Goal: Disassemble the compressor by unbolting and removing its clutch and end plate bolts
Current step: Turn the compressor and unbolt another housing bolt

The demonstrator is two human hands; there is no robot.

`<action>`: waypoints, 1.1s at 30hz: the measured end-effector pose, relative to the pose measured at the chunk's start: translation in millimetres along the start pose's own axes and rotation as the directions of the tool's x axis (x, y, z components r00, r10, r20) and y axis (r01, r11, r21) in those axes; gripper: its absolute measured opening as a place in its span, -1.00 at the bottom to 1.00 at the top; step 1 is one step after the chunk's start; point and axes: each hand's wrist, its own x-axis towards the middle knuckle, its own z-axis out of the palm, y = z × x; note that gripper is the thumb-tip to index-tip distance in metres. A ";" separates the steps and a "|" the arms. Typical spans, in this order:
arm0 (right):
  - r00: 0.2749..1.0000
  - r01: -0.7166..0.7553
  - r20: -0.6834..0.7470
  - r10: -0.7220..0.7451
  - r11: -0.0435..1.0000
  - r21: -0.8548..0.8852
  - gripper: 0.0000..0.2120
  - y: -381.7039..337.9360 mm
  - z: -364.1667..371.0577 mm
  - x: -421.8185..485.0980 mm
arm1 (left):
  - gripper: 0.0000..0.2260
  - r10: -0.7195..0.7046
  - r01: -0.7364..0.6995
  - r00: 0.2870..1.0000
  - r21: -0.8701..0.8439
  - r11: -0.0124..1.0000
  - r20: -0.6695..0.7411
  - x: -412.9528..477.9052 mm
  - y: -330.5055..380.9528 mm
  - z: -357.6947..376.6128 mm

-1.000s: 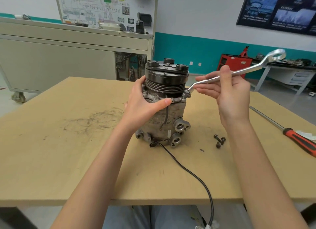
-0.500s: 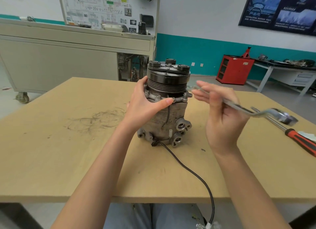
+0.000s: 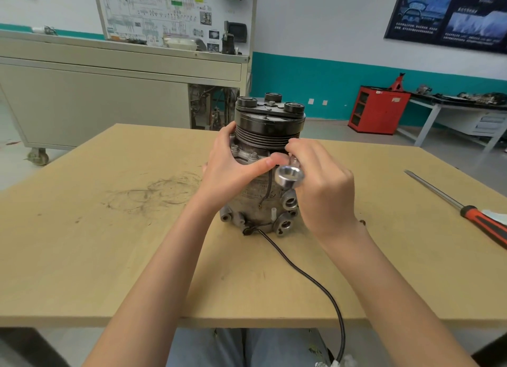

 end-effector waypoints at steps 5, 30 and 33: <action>0.997 -0.074 -0.004 0.075 0.993 0.090 -0.63 7.3 2.6 -5.6 | -0.03 -0.004 0.004 1.000 -0.002 1.000 -0.006 -0.4 -0.7 0.5; 0.914 -0.375 0.277 0.296 0.877 0.299 -0.67 38.5 -11.1 42.3 | 0.00 -0.019 0.019 1.000 0.002 1.000 -0.018 -0.9 -1.3 -0.1; 0.964 -0.160 0.241 0.116 0.972 0.172 -0.62 21.9 -9.1 43.3 | -0.02 -0.011 0.011 1.000 -0.002 1.000 -0.014 -1.1 -1.3 -0.4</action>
